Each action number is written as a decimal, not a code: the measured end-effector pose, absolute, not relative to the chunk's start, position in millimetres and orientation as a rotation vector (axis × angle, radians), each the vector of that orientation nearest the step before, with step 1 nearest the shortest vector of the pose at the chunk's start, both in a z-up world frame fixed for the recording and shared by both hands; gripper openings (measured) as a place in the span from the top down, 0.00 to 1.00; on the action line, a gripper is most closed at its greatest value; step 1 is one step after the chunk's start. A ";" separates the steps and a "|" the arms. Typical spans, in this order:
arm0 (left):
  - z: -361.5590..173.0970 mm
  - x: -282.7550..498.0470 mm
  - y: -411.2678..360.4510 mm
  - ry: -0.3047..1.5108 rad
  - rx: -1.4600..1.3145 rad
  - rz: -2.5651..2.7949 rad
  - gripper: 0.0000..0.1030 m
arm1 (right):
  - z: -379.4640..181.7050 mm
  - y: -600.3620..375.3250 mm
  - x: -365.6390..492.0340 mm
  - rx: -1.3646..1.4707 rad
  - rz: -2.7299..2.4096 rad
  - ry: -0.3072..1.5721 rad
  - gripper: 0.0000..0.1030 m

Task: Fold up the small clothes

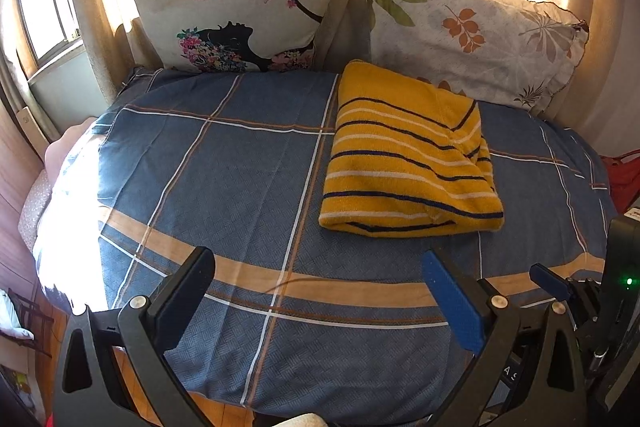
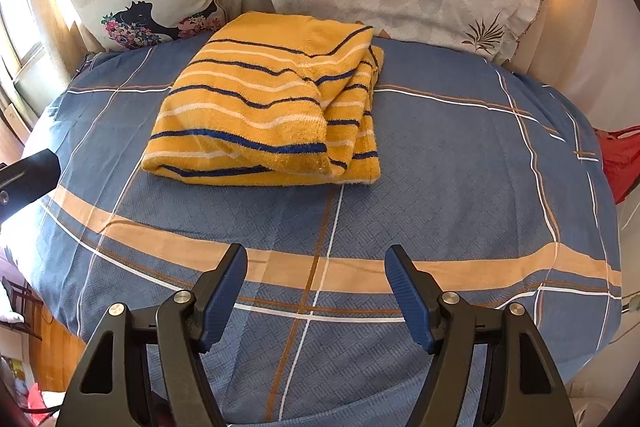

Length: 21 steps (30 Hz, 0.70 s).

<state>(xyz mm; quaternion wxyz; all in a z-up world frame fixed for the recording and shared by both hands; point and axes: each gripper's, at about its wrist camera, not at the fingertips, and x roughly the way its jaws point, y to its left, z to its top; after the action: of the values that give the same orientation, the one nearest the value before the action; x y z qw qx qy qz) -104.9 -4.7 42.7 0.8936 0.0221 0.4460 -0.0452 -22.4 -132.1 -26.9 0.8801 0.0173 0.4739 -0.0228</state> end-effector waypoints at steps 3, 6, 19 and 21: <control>41.1 -103.6 -3.5 0.933 0.042 -0.094 0.00 | -27.5 -129.6 -21.1 0.032 -0.045 0.991 0.27; 39.5 -102.5 -1.8 0.941 0.038 -0.092 0.00 | -28.0 -127.5 -19.5 0.027 -0.041 0.994 0.27; 32.9 -99.2 -1.5 0.968 0.034 -0.097 0.00 | -25.9 -124.2 -17.2 0.017 -0.038 0.978 0.27; 32.5 -98.7 -2.2 0.969 0.037 -0.099 0.00 | -25.9 -124.3 -16.7 0.018 -0.038 0.979 0.27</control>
<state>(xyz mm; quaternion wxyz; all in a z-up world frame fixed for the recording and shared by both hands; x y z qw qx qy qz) -98.7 -2.2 32.5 0.8836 0.0178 0.4655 -0.0473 -16.7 -124.3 -25.9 0.8824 0.0085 0.4701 -0.0185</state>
